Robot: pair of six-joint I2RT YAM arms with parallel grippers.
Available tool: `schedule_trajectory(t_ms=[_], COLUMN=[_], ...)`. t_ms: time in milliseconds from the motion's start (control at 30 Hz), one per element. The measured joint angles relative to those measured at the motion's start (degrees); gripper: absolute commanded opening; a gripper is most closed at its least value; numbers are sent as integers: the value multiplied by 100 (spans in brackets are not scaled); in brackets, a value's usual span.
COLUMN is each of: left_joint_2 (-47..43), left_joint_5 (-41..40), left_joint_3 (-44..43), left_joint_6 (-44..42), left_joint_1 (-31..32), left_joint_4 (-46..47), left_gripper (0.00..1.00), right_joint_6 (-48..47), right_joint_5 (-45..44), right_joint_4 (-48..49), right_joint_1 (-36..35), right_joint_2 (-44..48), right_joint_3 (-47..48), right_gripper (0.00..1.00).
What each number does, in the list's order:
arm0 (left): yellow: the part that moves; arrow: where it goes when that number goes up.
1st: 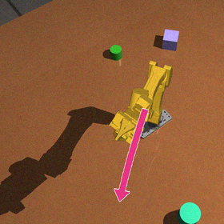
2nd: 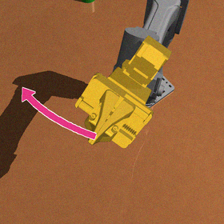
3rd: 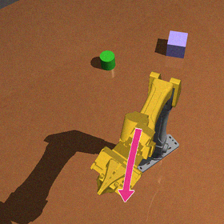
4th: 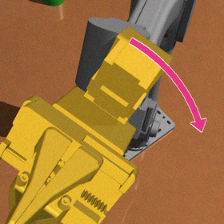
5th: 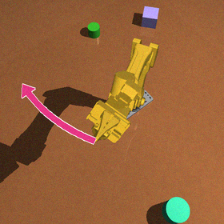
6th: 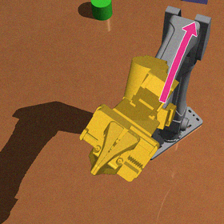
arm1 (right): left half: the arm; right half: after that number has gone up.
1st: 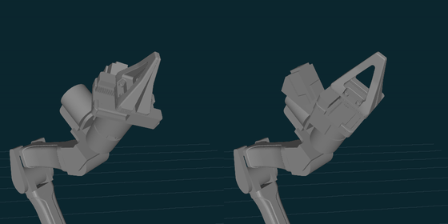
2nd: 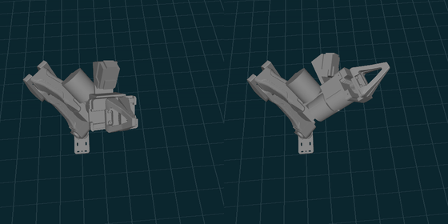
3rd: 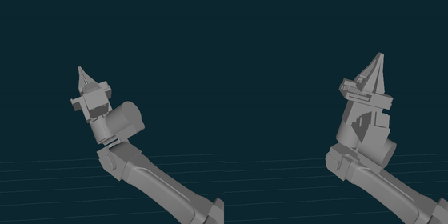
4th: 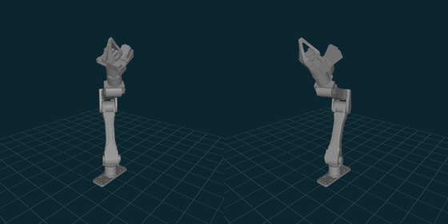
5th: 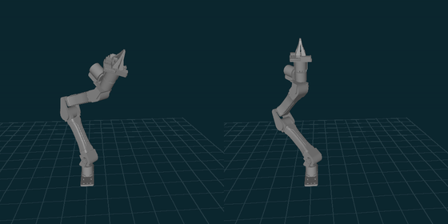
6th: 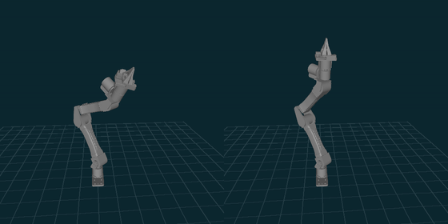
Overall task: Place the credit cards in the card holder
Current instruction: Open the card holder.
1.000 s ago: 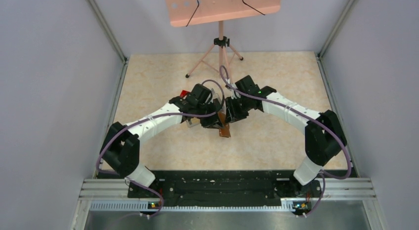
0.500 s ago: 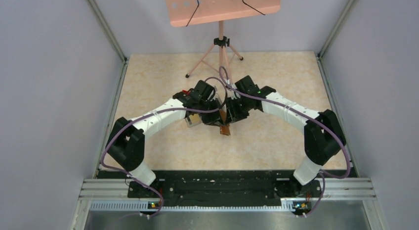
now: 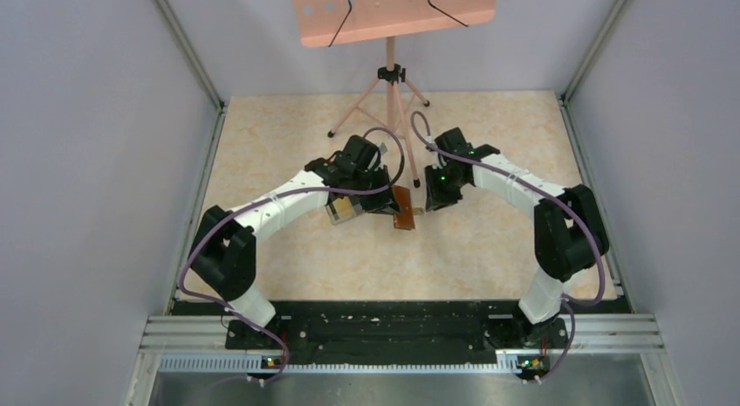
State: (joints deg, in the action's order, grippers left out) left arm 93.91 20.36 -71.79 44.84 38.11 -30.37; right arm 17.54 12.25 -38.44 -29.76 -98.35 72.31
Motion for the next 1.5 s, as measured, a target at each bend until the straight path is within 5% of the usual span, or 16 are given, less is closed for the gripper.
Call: schedule_trajectory(t_ms=[133, 433, 600, 700, 867, 1133, 1300, 1367, 1400, 1500], left_joint_2=[13, 352, 422, 422, 422, 422, 422, 422, 422, 422], left_joint_5=[238, 669, 817, 898, 994, 1032, 1032, 1032, 1032, 1027], left_joint_3=[-125, -236, -245, -289, -354, -356, -356, -356, -356, -356], left_joint_6=[0, 4, 2, 0, -7, -105, -133, -133, -133, -173], left_joint_1=[-90, -474, -636, -658, -660, -702, -728, -728, -732, -734], left_joint_4=[192, 472, 485, 511, 566, 557, 555, 557, 557, 562], left_gripper=[0, 0, 0, 0, 0, 0, 0, 0, 4, 54], right_joint_6=[-96, -302, -317, -262, -142, -72, -50, -35, -31, -50], right_joint_5=[-284, 260, 1156, 1519, 1707, 1370, 1473, 1593, 1648, 1788], right_joint_4=[-214, -356, -212, -28, 94, 74, 153, 251, 291, 337], right_joint_1=[557, 693, 732, 708, 664, 660, 660, 660, 660, 662], right_joint_2=[-68, 186, 562, 544, 105, -538, -610, -610, -610, -584], right_joint_3=[-81, -72, 13, 133, 483, 754, 767, 767, 765, 765], right_gripper=[32, 74, 77, 69, 38, 30, 0, 0, 0, 0])
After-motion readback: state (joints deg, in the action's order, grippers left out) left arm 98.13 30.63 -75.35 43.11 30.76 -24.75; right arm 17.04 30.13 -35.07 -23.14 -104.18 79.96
